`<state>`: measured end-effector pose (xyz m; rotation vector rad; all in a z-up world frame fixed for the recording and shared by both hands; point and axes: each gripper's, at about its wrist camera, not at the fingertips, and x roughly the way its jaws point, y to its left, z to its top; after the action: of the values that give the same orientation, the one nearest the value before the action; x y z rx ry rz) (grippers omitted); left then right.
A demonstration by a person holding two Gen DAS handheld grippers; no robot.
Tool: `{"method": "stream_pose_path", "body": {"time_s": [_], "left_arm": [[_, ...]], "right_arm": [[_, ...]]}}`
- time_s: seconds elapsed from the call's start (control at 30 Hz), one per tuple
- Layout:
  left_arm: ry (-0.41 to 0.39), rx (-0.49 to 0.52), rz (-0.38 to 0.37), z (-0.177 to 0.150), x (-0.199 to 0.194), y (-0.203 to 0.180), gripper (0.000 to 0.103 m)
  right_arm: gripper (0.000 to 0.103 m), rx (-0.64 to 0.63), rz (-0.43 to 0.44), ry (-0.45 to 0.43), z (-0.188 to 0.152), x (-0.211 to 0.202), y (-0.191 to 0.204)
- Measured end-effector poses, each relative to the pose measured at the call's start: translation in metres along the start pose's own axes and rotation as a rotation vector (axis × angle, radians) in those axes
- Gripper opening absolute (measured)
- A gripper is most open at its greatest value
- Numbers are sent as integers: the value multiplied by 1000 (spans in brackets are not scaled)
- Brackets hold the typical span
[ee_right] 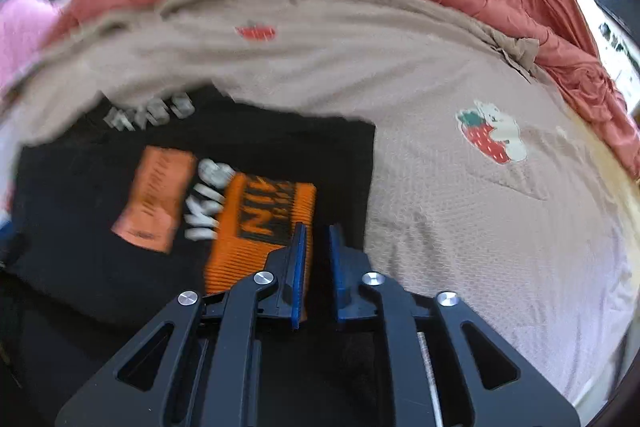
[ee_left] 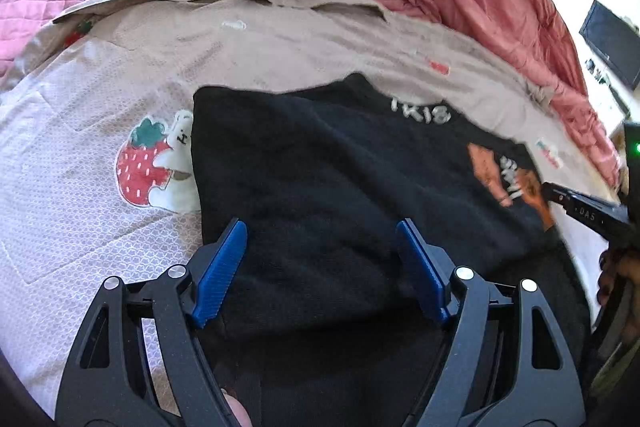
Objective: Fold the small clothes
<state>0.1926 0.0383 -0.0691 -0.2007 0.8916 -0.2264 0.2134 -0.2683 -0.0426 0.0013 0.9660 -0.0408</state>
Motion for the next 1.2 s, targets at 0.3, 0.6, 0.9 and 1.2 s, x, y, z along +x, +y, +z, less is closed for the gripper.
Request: {"method": "stream_pose_path", "body": {"time_s": [0.3,0.6,0.9,1.2], "left_arm": [[41,49,3,0,-2,-17,70],[107,105,63,-8,13,-13,73],[100,65,35,-2,2,-8,73],[77,58,38,5,-10,-8,77]], "right_arm": [[31,-106,199,15,-9,-11,51],[29,-108,150,100,-27,11,62],[30,-76,159,108,-27,5,60],[52,-55,161,84,-29,-16,60]]}}
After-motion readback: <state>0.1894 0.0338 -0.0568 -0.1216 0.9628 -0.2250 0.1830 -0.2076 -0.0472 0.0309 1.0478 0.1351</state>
